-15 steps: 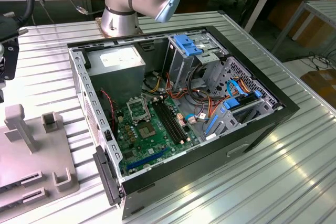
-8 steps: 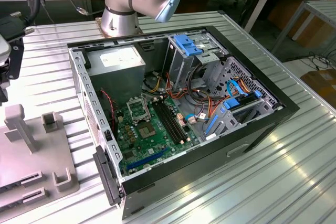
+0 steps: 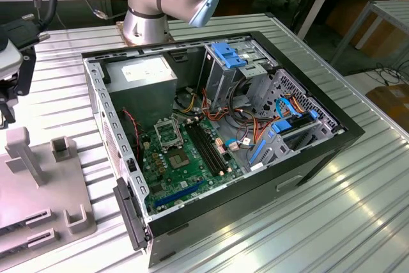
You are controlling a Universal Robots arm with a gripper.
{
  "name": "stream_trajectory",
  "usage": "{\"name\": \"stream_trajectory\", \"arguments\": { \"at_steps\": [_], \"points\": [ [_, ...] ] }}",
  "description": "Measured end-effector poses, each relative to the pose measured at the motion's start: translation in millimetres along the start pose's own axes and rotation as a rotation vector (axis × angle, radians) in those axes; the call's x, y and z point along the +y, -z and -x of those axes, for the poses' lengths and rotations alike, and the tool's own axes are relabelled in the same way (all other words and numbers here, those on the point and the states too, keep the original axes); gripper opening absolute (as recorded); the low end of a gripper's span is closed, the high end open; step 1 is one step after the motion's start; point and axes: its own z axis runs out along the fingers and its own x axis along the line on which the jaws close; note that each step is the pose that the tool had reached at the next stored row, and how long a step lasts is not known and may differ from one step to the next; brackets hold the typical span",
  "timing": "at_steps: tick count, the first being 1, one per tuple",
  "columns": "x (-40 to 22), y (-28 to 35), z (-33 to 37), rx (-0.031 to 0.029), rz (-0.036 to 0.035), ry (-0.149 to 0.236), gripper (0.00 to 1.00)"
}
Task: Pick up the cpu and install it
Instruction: 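Pick up the cpu and move it towards the insertion slot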
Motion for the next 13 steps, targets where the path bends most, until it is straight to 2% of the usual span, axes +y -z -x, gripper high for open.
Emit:
{"name": "stream_trajectory", "arguments": {
  "at_steps": [13],
  "points": [
    [-0.1,0.2,10.0,0.0024,0.0001,0.0,0.47]
  ]
}}
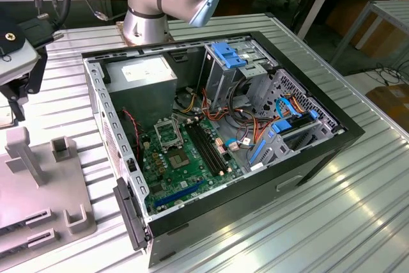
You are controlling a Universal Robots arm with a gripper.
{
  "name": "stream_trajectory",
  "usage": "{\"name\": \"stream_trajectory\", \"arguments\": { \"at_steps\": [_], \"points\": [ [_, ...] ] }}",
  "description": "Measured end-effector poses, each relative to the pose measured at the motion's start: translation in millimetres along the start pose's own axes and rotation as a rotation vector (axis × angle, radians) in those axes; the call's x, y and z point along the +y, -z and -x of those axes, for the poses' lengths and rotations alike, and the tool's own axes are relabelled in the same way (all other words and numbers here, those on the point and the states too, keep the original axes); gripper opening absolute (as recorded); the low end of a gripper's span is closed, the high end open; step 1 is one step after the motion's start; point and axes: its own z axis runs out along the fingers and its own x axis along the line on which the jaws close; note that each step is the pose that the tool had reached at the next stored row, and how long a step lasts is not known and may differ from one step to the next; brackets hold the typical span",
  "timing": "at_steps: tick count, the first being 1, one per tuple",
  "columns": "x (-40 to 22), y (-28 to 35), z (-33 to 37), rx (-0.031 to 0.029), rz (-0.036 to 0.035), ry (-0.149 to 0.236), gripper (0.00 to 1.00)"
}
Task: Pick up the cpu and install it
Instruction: 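Pick up the cpu and move it towards the insertion slot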
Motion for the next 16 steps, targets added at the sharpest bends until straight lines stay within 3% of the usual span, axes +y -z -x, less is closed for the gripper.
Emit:
{"name": "stream_trajectory", "arguments": {
  "at_steps": [9,16],
  "points": [
    [-0.1,0.3,12.2,0.005,0.0001,-0.001,0.47],
    [-0.2,0.5,18.0,0.0065,0.0002,-0.003,0.47]
  ]
}}
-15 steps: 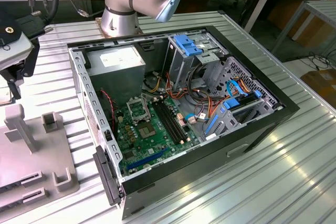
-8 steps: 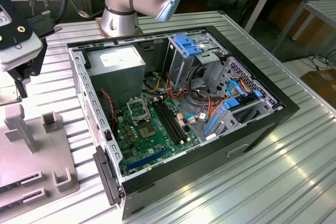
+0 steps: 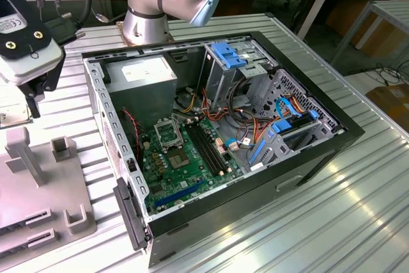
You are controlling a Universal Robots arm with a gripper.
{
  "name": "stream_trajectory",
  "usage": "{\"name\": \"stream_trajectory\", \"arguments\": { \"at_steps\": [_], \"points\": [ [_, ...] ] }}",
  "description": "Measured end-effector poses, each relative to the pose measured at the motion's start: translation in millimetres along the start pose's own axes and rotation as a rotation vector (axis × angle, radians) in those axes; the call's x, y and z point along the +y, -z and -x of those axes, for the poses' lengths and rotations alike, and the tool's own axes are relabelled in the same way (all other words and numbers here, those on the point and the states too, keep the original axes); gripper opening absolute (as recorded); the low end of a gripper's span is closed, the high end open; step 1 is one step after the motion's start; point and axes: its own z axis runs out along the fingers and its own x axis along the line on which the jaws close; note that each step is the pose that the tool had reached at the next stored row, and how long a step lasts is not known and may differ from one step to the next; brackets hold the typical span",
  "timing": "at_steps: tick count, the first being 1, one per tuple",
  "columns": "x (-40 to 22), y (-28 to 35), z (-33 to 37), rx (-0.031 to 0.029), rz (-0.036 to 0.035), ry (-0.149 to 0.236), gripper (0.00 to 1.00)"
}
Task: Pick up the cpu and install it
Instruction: 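Pick up the cpu and move it towards the insertion slot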
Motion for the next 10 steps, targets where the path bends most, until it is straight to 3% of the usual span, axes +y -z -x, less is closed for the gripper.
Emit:
{"name": "stream_trajectory", "arguments": {
  "at_steps": [10],
  "points": [
    [0.0,0.2,3.3,0.0003,-0.0001,0.0,0.47]
  ]
}}
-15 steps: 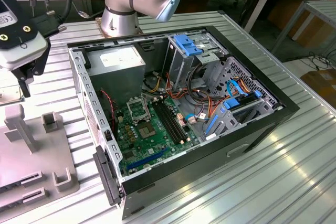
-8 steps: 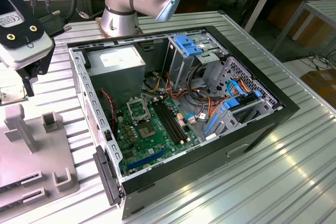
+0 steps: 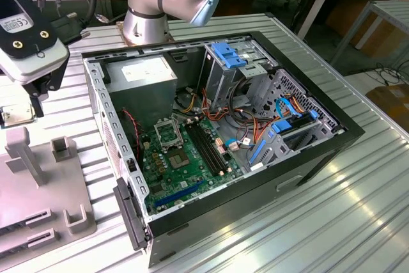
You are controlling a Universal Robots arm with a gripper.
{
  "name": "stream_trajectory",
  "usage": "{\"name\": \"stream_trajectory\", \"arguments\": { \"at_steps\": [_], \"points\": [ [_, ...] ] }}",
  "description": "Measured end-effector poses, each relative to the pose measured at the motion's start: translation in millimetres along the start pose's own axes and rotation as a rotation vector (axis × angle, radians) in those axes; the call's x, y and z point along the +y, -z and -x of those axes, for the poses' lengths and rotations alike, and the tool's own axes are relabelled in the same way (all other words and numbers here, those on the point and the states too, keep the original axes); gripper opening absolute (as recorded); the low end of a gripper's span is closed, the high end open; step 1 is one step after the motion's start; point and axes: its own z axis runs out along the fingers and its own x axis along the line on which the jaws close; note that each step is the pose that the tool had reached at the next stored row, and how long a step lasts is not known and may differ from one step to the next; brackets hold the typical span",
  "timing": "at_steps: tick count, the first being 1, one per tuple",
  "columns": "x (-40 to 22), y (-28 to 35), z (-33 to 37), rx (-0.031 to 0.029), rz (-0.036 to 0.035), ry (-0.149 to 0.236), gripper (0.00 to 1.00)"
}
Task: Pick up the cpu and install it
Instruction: 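Pick up the cpu and move it towards the insertion slot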
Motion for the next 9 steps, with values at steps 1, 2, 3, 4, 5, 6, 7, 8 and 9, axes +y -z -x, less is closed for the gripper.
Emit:
{"name": "stream_trajectory", "arguments": {
  "at_steps": [1,2,3,4,5,6,7,8,9],
  "points": [
    [0.0,0.0,0.4,0.0,0.0,0.0,0.47],
    [0.0,0.0,0.8,0.0,0.0,0.0,0.47],
    [0.0,0.0,1.2,0.0,0.0,0.0,0.47],
    [0.0,0.1,1.6,0.0,0.0,0.0,0.47],
    [0.0,0.1,2.1,0.0,0.0,0.0,0.47],
    [0.0,0.1,2.7,0.0001,0.0,0.0,0.47],
    [0.0,0.2,3.2,0.0,0.0,0.0,0.47],
    [0.0,0.1,3.7,0.0,0.0,0.0,0.47],
    [0.0,0.2,4.3,0.0,0.0,0.0,0.47]
  ]
}}
